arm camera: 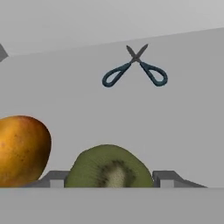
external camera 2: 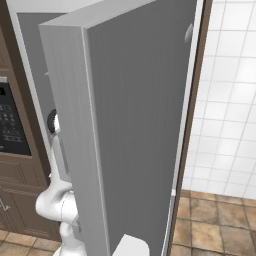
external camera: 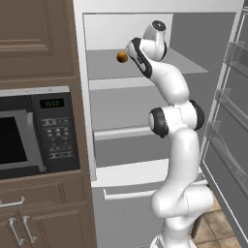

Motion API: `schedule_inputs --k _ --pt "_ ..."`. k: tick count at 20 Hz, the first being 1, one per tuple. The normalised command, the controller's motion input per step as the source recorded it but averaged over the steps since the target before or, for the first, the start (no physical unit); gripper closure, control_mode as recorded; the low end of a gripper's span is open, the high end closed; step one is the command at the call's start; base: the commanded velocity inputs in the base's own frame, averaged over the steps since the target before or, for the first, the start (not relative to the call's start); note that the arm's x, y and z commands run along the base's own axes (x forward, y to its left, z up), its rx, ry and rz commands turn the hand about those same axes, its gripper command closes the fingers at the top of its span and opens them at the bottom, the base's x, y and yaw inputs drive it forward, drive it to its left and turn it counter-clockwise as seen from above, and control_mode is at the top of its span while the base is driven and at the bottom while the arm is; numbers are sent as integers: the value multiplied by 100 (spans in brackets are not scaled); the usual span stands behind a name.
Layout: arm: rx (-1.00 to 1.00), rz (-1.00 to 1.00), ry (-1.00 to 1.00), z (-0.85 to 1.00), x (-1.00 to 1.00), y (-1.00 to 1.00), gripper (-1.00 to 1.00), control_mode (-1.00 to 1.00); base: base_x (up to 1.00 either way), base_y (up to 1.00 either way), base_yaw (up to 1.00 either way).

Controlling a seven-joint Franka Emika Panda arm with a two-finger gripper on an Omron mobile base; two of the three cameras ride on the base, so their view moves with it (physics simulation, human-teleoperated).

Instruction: Pick the kiwi and mango from the fridge and place them on the plate next to the blender to make a fruit smoothie.

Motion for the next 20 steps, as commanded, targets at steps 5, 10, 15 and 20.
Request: schedule_inputs --k 5,10,15,20 --pt "0 0 -15 0 -33 0 100 -100 0 0 0" --pt "0 0 -23 0 -68 0 100 -100 0 0 0" --pt "0 0 -32 -7 -99 0 100 -100 0 0 0" --pt "2 0 -23 12 -100 -4 100 -100 0 0 0"
